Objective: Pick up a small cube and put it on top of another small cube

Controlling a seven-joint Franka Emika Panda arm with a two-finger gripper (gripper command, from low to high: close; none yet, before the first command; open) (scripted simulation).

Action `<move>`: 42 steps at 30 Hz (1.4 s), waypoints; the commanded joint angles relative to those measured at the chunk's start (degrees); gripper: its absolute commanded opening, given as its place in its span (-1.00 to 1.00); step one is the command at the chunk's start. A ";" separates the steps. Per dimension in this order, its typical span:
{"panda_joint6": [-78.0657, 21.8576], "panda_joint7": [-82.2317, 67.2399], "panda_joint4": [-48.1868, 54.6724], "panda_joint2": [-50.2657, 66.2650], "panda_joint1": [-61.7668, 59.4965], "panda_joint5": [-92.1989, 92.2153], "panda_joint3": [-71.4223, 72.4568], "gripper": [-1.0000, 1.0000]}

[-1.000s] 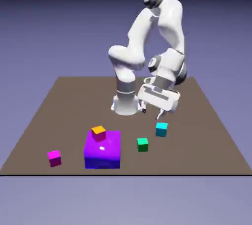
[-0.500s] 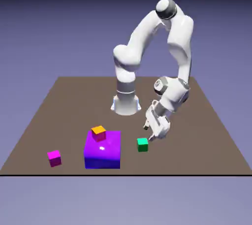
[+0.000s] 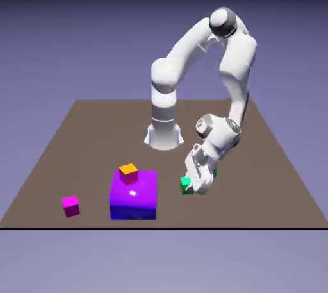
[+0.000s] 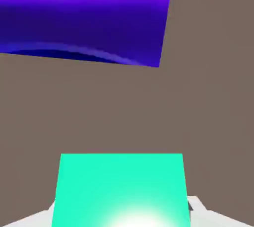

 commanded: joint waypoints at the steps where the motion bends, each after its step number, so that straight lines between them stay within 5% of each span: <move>1: -1.46 0.34 -0.19 0.65 2.08 -0.70 -2.06 -1.00; 29: -12.97 1.88 -11.78 2.05 59.77 -1.18 -29.63 -1.00; 41: 0.90 -0.03 -12.48 3.33 39.52 4.40 -8.83 -1.00; 42: 0.90 -0.03 -12.48 3.33 39.52 4.40 -8.83 1.00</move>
